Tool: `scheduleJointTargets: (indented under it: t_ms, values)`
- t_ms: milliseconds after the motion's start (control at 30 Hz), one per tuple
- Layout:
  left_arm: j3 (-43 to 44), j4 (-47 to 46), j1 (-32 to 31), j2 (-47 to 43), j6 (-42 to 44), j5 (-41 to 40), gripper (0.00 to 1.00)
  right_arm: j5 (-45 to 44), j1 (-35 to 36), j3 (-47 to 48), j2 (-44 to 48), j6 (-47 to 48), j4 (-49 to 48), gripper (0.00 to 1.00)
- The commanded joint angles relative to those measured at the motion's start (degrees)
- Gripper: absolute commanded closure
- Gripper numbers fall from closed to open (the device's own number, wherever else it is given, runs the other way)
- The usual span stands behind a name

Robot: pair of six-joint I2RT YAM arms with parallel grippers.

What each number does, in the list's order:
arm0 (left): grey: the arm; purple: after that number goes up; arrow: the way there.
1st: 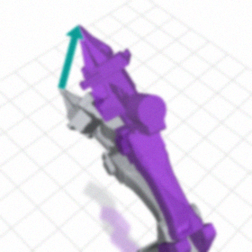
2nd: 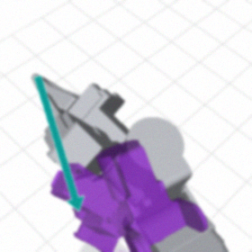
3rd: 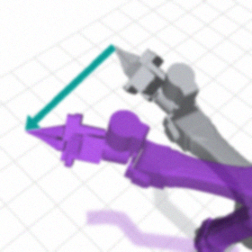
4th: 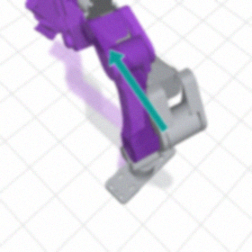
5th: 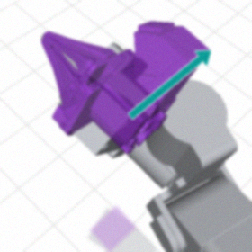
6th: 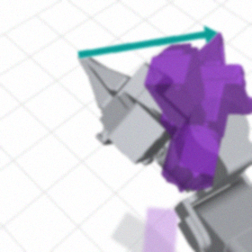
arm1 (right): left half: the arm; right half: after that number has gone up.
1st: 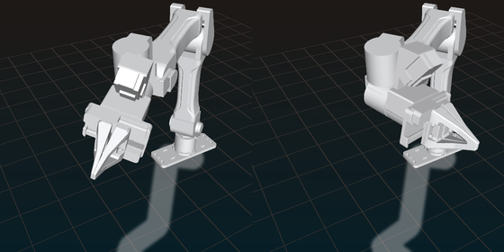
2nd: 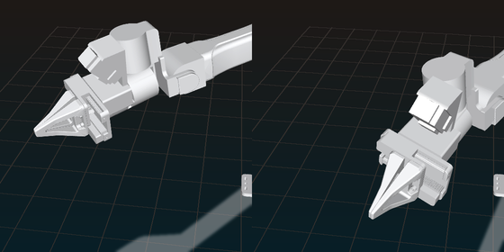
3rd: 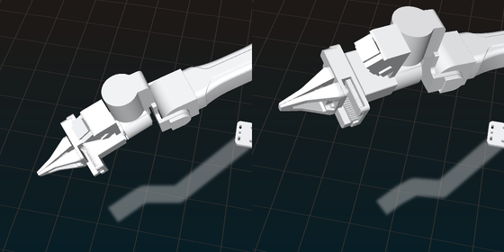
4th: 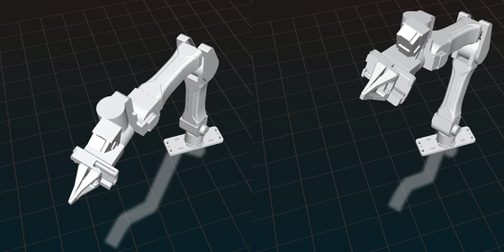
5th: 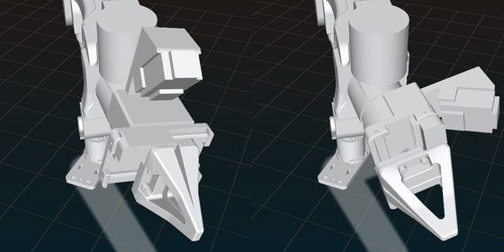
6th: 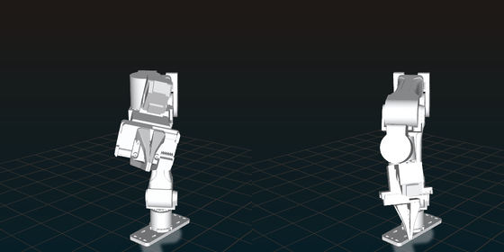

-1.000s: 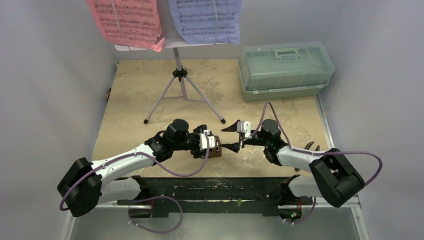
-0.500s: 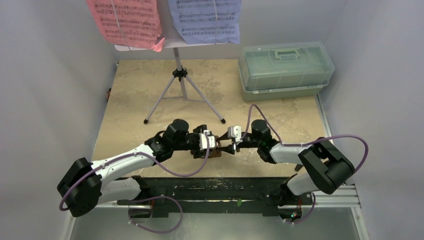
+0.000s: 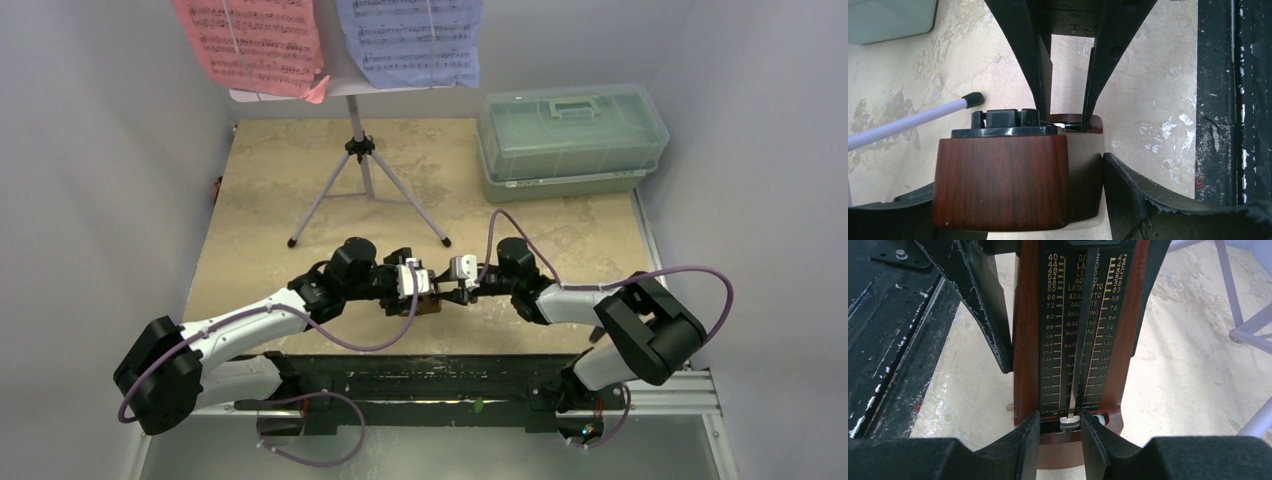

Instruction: Set up the instrument practice props

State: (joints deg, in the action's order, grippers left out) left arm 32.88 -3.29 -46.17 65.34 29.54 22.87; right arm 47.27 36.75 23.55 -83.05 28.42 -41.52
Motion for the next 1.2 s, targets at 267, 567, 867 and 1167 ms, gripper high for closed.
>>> scheduleJointTargets:
  t_ms: [267, 567, 867, 1167]
  values:
    - [-0.26, 0.07, -1.22, 0.87, 2.35, 1.63, 0.75, -2.52, 1.45, 4.50, -2.29, 4.89, 4.14, 0.73]
    - [-0.72, -0.50, -1.63, 0.49, 2.26, 1.19, 0.75, -2.87, 1.45, 6.04, -1.06, 6.73, 7.38, 0.91]
    - [0.03, 0.97, -1.90, 0.81, 2.91, 1.18, 0.76, -2.24, 1.40, 3.27, -0.10, 2.50, 1.17, 0.67]
    - [-1.18, 0.26, -2.16, 0.07, 2.97, -0.45, 0.76, -5.57, 1.23, -1.31, 1.73, -1.85, -4.44, 0.41]
